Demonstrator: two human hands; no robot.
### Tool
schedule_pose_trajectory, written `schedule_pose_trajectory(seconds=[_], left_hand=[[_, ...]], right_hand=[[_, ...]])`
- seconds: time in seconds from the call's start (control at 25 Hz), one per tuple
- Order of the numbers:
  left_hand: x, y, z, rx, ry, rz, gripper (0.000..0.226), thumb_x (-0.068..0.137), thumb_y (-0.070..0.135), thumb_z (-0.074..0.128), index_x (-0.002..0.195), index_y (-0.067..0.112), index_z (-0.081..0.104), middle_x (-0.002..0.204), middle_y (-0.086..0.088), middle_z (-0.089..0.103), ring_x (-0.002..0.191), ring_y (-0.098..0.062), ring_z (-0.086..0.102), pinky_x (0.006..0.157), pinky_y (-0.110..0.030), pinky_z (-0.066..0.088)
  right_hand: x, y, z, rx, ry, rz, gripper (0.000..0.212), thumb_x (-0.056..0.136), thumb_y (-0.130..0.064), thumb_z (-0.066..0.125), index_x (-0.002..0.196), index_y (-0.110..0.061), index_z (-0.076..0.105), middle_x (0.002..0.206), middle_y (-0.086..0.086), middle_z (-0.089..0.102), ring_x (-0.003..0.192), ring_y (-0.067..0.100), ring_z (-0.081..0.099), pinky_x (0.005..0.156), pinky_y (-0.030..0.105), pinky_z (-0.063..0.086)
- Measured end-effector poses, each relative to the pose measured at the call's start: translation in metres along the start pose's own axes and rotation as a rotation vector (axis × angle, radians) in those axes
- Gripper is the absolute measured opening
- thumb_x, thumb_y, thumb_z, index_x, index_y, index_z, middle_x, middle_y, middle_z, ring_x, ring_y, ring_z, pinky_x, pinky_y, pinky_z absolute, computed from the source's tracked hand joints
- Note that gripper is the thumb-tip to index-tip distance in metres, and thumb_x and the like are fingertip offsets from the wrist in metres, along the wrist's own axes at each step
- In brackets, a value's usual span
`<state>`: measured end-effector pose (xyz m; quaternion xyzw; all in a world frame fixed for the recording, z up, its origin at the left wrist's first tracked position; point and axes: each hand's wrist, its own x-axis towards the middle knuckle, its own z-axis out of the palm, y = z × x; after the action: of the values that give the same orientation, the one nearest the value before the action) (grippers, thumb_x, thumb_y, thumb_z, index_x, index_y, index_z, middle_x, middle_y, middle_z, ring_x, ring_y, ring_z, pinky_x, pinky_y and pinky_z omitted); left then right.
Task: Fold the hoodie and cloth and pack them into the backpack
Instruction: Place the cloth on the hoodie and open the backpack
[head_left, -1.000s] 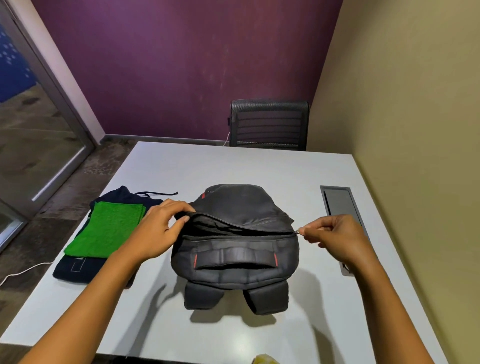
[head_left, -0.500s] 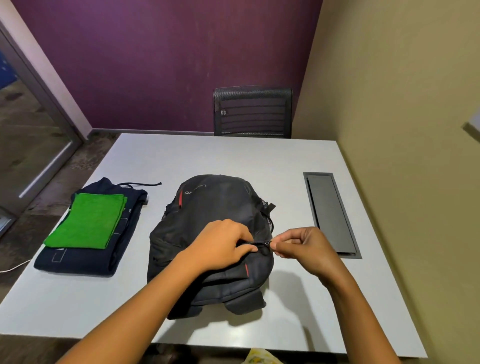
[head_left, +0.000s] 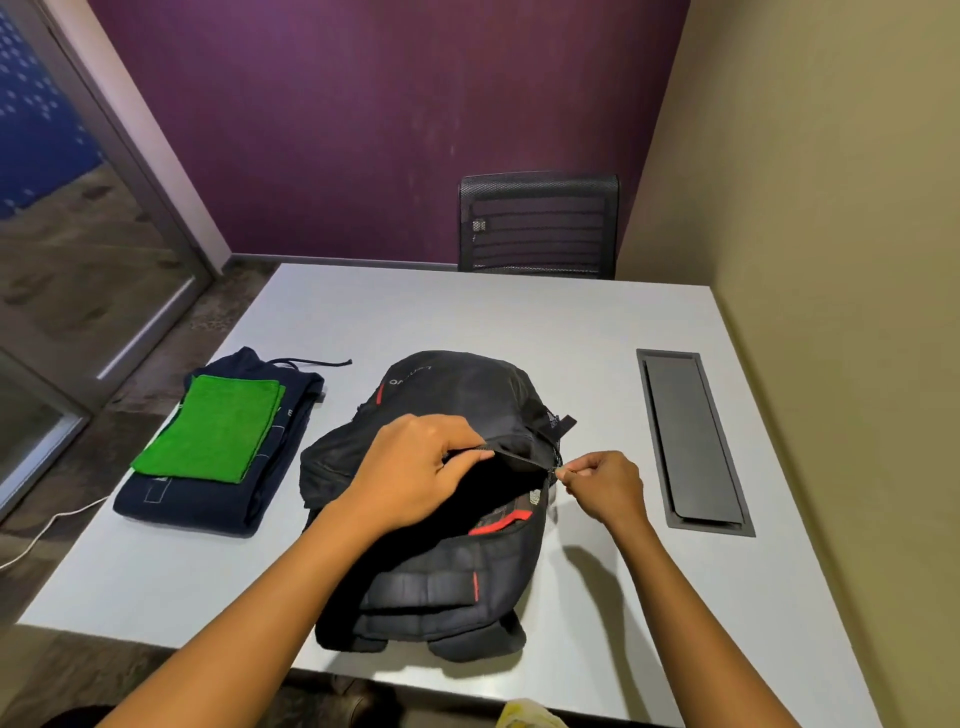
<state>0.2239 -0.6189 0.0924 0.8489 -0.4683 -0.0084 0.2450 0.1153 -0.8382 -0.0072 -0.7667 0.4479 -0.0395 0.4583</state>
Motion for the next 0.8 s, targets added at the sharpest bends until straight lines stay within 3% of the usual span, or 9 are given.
schedule_pose_trajectory(seconds=[0.08, 0.2, 0.36, 0.44, 0.52, 0.6, 0.64, 0.72, 0.8], left_hand=[[-0.001, -0.001, -0.005, -0.023, 0.040, -0.036, 0.018, 0.096, 0.043, 0.059, 0.091, 0.033, 0.073, 0.085, 0.020, 0.066, 0.083, -0.002, 0.059, 0.071, -0.008, 0.031], [-0.003, -0.001, -0.008, -0.039, 0.076, -0.070, 0.019, 0.096, 0.043, 0.059, 0.090, 0.032, 0.074, 0.086, 0.022, 0.067, 0.084, 0.000, 0.060, 0.072, -0.006, 0.031], [0.002, -0.002, 0.000, -0.147, 0.103, -0.160, 0.019, 0.096, 0.043, 0.059, 0.091, 0.034, 0.074, 0.088, 0.021, 0.067, 0.084, -0.003, 0.061, 0.071, -0.011, 0.039], [0.006, -0.004, 0.004, -0.224, 0.145, -0.193, 0.016, 0.096, 0.041, 0.060, 0.092, 0.034, 0.075, 0.088, 0.019, 0.067, 0.083, -0.005, 0.060, 0.071, -0.017, 0.043], [0.010, -0.008, 0.011, -0.273, 0.183, -0.184, 0.015, 0.096, 0.037, 0.061, 0.095, 0.033, 0.076, 0.087, 0.019, 0.069, 0.086, -0.003, 0.060, 0.077, -0.022, 0.045], [0.013, -0.009, 0.020, -0.290, 0.202, -0.156, 0.016, 0.097, 0.037, 0.060, 0.096, 0.033, 0.075, 0.088, 0.020, 0.069, 0.090, -0.002, 0.060, 0.086, -0.034, 0.048], [0.015, -0.009, 0.024, -0.299, 0.204, -0.143, 0.016, 0.097, 0.038, 0.059, 0.096, 0.033, 0.075, 0.088, 0.020, 0.069, 0.090, -0.002, 0.060, 0.088, -0.039, 0.048], [0.019, -0.009, 0.031, -0.316, 0.189, -0.115, 0.018, 0.097, 0.040, 0.058, 0.096, 0.033, 0.075, 0.088, 0.020, 0.069, 0.088, -0.003, 0.059, 0.090, -0.043, 0.047], [0.022, -0.011, 0.035, -0.315, 0.162, -0.079, 0.019, 0.097, 0.040, 0.058, 0.096, 0.032, 0.075, 0.090, 0.019, 0.070, 0.088, -0.003, 0.057, 0.095, -0.041, 0.044]], right_hand=[[0.016, 0.007, 0.011, 0.020, -0.008, 0.027, 0.021, 0.083, -0.023, 0.078, 0.065, -0.030, 0.071, 0.078, 0.000, 0.075, 0.085, 0.020, 0.070, 0.076, 0.024, 0.049], [0.030, 0.017, 0.022, 0.082, 0.002, 0.069, 0.006, 0.083, -0.027, 0.078, 0.083, -0.022, 0.080, 0.088, 0.001, 0.077, 0.088, 0.020, 0.068, 0.080, 0.026, 0.049], [0.027, 0.026, 0.044, 0.195, 0.026, 0.139, 0.028, 0.080, -0.045, 0.073, 0.085, -0.017, 0.075, 0.090, 0.004, 0.076, 0.086, 0.025, 0.070, 0.085, 0.038, 0.056], [0.015, 0.032, 0.053, 0.355, -0.164, 0.265, 0.059, 0.074, -0.071, 0.060, 0.091, -0.016, 0.066, 0.100, 0.004, 0.071, 0.085, 0.025, 0.066, 0.075, 0.038, 0.057], [-0.011, 0.030, 0.056, 0.572, -0.536, 0.463, 0.069, 0.082, -0.079, 0.052, 0.113, -0.019, 0.067, 0.124, 0.005, 0.066, 0.108, 0.029, 0.065, 0.089, 0.044, 0.055], [-0.033, 0.024, 0.063, 0.811, -0.722, 0.508, 0.051, 0.095, -0.054, 0.059, 0.120, -0.010, 0.071, 0.124, 0.016, 0.069, 0.116, 0.036, 0.065, 0.106, 0.050, 0.047], [-0.037, 0.024, 0.071, 0.854, -0.679, 0.494, 0.040, 0.097, -0.037, 0.063, 0.122, -0.007, 0.070, 0.120, 0.020, 0.071, 0.113, 0.038, 0.067, 0.106, 0.052, 0.048], [-0.034, 0.030, 0.094, 0.812, -0.409, 0.468, 0.035, 0.090, -0.010, 0.069, 0.124, -0.003, 0.065, 0.108, 0.024, 0.073, 0.101, 0.042, 0.070, 0.093, 0.055, 0.055], [-0.028, 0.027, 0.106, 0.773, -0.189, 0.442, 0.036, 0.085, 0.003, 0.067, 0.120, -0.005, 0.063, 0.104, 0.023, 0.073, 0.093, 0.042, 0.071, 0.082, 0.054, 0.060]])
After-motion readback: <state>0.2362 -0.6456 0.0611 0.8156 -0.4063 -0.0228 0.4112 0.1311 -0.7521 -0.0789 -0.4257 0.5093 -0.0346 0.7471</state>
